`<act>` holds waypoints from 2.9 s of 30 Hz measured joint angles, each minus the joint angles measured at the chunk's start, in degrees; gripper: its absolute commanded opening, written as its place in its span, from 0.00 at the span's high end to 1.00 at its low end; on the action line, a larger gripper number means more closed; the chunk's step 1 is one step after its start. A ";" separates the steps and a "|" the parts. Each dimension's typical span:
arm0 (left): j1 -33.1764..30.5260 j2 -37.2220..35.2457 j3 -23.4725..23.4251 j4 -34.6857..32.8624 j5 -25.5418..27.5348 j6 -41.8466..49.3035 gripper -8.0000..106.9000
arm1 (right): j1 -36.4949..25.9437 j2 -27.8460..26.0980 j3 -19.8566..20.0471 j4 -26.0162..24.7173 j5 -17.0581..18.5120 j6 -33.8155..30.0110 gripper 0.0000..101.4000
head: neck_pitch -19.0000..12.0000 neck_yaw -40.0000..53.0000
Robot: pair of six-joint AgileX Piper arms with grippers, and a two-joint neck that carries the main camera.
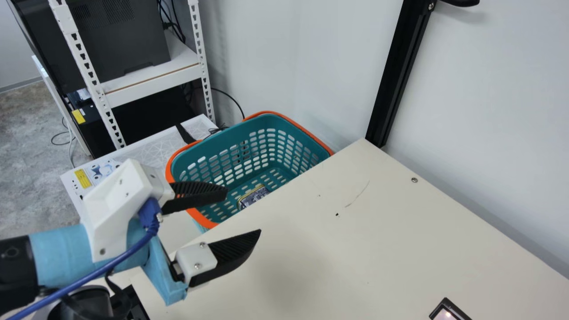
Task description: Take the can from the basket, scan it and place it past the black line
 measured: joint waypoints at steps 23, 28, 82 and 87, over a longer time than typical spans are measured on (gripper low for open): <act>0.00 0.00 0.00 0.00 0.00 0.00 0.15 | 0.00 0.00 0.00 0.00 0.00 0.00 0.00 | 0.29 -12.32; 0.00 0.00 0.00 0.00 0.00 0.00 0.15 | 0.00 0.00 0.00 0.00 0.00 0.00 0.00 | 0.29 -24.63; -0.02 2.25 -1.46 1.20 -2.19 0.00 0.15 | 0.00 0.00 0.00 0.00 0.00 0.00 0.00 | 0.29 9.09; -0.26 7.68 -4.20 5.71 -6.34 0.53 0.15 | 0.00 0.00 0.00 0.00 0.00 0.00 0.00 | 0.29 9.09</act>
